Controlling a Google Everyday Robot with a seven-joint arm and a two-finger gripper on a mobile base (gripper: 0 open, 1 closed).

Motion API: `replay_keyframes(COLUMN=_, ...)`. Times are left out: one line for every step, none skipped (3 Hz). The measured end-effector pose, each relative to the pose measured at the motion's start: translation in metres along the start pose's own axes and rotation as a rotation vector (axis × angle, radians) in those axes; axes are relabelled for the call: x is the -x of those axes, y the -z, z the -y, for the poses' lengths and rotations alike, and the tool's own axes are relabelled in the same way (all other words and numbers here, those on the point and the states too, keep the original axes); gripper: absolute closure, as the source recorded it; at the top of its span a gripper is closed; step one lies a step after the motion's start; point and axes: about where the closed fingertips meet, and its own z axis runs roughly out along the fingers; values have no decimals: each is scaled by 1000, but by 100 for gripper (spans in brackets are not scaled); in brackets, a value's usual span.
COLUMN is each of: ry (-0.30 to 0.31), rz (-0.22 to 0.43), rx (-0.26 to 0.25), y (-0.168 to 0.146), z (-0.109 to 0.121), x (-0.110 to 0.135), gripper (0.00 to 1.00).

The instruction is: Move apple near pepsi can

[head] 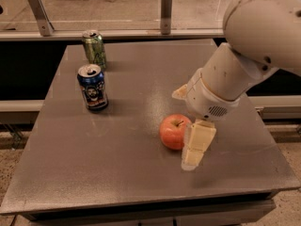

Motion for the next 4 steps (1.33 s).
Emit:
replay_keyframes(ry=7, rz=-11, rx=29, y=-9, z=-1, x=1, gripper=27)
replay_keyframes(ry=6, rz=-21, rx=31, y=-8, z=3, x=3, gripper=57)
replay_keyframes(ry=-10, rz=-24, rx=16, y=-4, z=22, x=13, gripper=89)
replay_keyframes(ry=-17, rz=-6, rx=-9, y=-7, z=54, x=36, gripper=100)
